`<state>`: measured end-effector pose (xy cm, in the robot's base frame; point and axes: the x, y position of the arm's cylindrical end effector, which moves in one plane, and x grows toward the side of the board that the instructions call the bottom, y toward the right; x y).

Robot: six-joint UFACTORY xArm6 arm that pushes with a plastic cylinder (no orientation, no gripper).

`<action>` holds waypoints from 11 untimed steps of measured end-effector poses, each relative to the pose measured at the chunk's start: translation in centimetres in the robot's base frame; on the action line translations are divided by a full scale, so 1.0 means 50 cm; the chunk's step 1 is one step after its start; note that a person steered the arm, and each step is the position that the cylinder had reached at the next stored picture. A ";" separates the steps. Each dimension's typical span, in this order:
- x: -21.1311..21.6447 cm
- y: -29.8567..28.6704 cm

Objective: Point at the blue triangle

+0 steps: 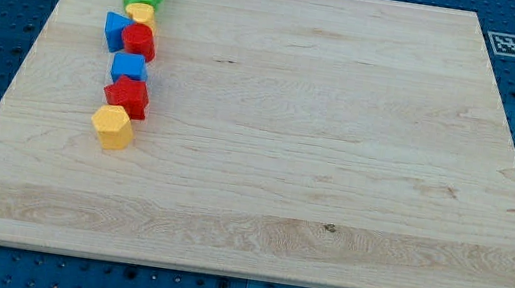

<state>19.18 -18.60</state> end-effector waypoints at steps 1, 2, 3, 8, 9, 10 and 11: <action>0.000 -0.065; 0.018 -0.099; 0.067 -0.110; 0.291 -0.110; 0.291 -0.110; 0.291 -0.103; 0.291 -0.086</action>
